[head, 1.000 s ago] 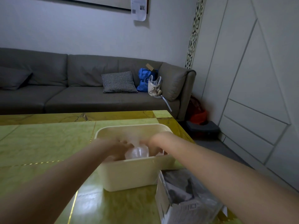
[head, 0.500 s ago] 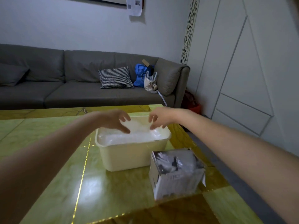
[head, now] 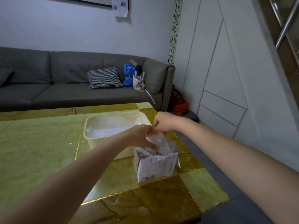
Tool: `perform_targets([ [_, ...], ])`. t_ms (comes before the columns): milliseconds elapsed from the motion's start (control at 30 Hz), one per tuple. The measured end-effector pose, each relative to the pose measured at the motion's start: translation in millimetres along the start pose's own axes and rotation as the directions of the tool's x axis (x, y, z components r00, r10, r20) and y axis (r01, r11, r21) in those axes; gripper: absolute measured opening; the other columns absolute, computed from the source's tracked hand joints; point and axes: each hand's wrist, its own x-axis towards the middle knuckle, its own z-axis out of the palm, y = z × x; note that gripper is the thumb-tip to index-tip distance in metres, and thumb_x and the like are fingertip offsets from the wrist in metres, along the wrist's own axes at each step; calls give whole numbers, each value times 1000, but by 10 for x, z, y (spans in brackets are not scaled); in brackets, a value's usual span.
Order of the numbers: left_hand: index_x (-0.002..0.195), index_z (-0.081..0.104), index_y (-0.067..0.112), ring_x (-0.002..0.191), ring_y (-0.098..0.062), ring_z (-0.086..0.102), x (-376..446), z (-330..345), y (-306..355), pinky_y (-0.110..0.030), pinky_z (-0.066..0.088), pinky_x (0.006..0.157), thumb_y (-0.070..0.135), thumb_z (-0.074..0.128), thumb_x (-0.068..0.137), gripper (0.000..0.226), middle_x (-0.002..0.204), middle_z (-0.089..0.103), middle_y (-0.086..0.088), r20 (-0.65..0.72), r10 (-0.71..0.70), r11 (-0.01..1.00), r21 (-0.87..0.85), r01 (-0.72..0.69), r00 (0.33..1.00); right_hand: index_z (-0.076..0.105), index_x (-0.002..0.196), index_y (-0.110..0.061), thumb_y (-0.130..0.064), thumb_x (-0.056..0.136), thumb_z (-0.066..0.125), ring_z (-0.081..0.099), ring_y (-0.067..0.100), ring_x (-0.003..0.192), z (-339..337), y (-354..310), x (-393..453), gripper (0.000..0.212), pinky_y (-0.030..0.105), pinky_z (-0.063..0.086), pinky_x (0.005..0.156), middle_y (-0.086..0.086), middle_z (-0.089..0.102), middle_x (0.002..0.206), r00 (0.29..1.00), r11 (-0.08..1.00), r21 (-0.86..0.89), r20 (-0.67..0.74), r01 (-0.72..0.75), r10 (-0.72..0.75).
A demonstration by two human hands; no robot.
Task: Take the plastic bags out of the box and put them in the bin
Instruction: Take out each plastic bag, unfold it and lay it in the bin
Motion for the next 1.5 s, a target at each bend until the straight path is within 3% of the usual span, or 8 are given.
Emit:
perform_targets([
  [233,90,67,9,55,-7,49,24,-275,-132,-15,36,47,19,61,88,12,82,68,-2,-243,-216,910,-401,105,946,67,93,-7,-61,75,61,59,14,92,-57,165,-39,56,28,44,91,2,65,95,998,775,629,-59,58,-27],
  [333,91,67,6,53,-8,46,-43,-316,-178,-17,35,50,17,57,91,15,86,70,-4,-167,-307,798,-581,158,937,64,116,-9,-44,69,79,60,22,108,71,268,-37,60,36,47,97,6,65,116,1000,871,492,-15,14,-8],
  [533,89,69,10,55,-4,49,-155,-486,-170,-15,39,53,18,60,89,12,81,69,3,-196,-386,648,-753,114,901,63,69,-9,-12,81,65,58,21,80,336,391,-16,13,22,39,53,6,60,78,969,966,254,-224,-45,104],
  [767,77,59,15,62,-6,52,-155,-768,-148,-17,40,57,14,51,93,18,75,61,0,-370,-545,426,-895,-132,752,50,70,-8,-2,93,46,54,23,72,480,389,-80,25,24,32,52,8,53,78,997,997,-65,-65,-50,46],
  [967,84,62,8,39,-1,51,-139,-818,-206,-13,39,40,11,50,93,16,51,62,5,-284,-516,384,-920,-78,808,61,94,-8,-24,83,70,58,17,81,206,304,-72,20,24,46,67,3,60,89,991,992,96,114,-76,65],
  [1233,75,58,8,53,-9,40,-96,-765,-181,-19,33,53,11,49,94,21,51,57,2,-234,-566,324,-945,-48,790,41,139,-15,-32,79,74,45,9,117,-371,240,-206,71,24,41,95,-9,47,128,983,738,660,-179,143,-30],
  [1333,76,62,9,54,-8,43,-110,-752,-225,-19,39,54,15,50,94,23,60,61,1,-260,-524,377,-925,-52,811,70,97,-9,-29,86,68,58,14,88,-359,17,-84,23,23,45,75,4,67,99,866,705,637,-496,312,64],
  [1500,90,65,5,52,-9,42,-228,-780,-505,-20,35,50,11,57,90,10,58,58,-1,-304,-633,428,-904,-5,712,66,76,-9,-18,94,56,53,1,45,-502,-138,94,22,13,39,48,1,62,65,637,815,483,-747,321,192],
])
